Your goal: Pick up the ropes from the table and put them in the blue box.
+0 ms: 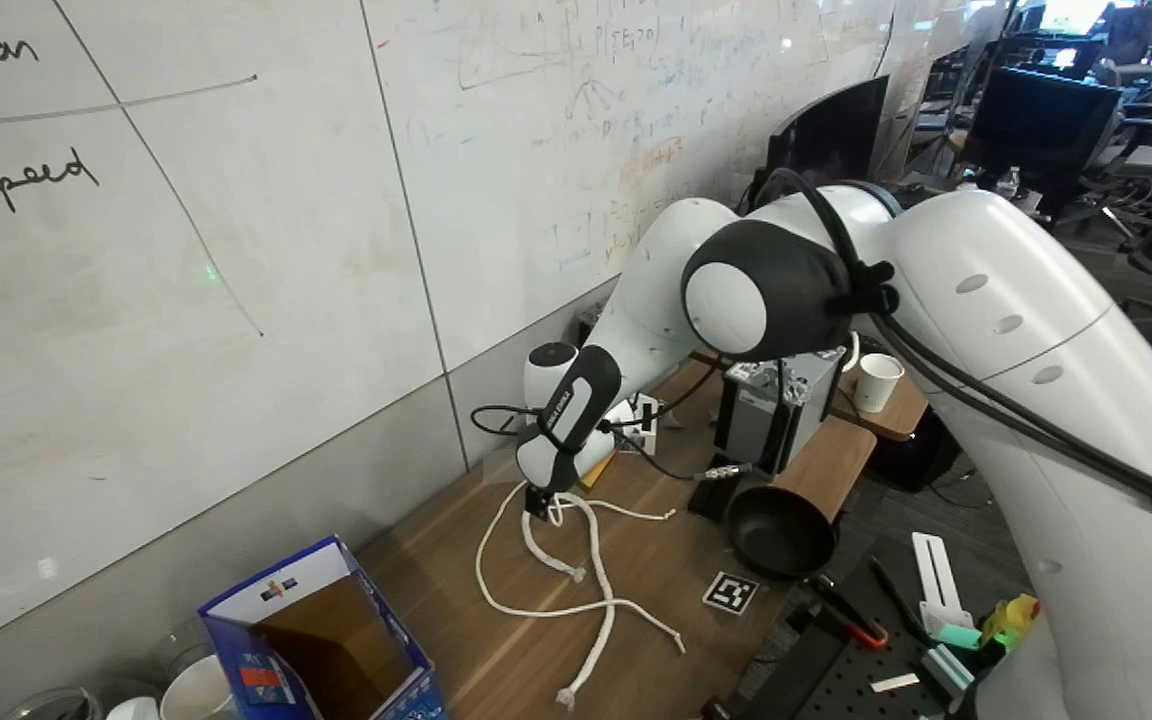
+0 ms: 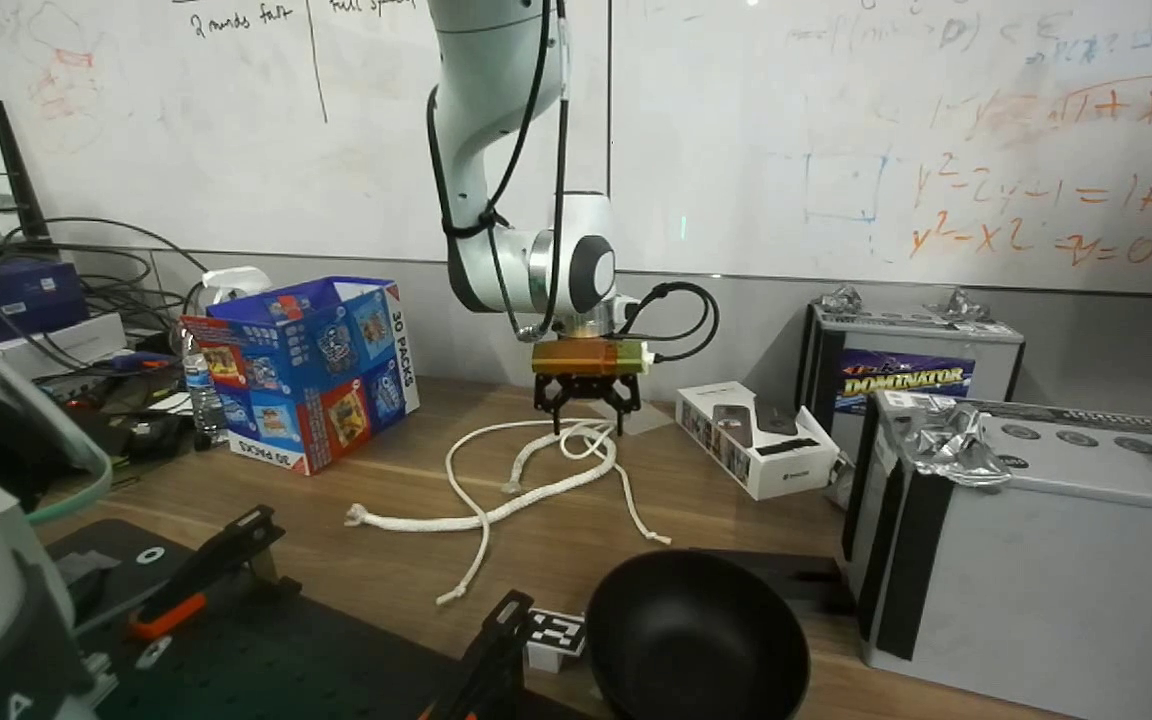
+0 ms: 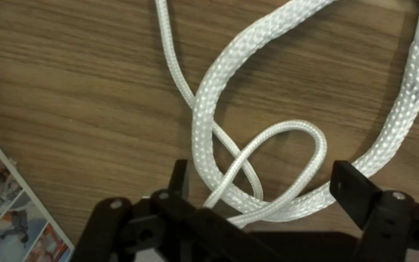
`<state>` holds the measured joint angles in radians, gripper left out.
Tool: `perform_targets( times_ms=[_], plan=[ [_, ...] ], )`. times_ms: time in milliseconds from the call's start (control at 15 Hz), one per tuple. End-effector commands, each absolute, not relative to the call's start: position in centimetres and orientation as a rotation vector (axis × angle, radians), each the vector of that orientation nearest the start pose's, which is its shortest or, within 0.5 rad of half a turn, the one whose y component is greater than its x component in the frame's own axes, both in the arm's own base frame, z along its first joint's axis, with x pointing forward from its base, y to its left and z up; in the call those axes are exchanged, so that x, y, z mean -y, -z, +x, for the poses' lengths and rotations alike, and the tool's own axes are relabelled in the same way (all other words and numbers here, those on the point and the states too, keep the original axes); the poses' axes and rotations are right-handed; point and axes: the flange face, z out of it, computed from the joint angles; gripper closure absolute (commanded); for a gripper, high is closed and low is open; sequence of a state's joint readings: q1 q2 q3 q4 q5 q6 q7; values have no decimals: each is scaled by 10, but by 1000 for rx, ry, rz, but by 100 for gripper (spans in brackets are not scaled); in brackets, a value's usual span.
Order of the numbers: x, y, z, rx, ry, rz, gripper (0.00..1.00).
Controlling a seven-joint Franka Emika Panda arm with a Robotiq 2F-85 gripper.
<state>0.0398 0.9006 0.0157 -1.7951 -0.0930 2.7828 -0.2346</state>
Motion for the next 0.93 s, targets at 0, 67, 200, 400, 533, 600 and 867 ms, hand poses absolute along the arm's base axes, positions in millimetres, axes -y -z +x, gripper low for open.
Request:
perform_targets(
  times_ms=[0, 67, 200, 400, 533, 600, 867],
  plan=[
    [-29, -51, 650, 557, 194, -3153, 0],
    [-27, -50, 651, 551, 196, -3155, 0],
    [-23, -47, 653, 544, 189, -3157, 0],
    [-25, -39, 654, 542, 179, -3154, 0],
    [-27, -33, 654, 546, 169, -3149, 0],
    [-28, -32, 655, 546, 165, -3148, 0],
    [-29, -24, 657, 551, 159, -3148, 0]
  ],
)
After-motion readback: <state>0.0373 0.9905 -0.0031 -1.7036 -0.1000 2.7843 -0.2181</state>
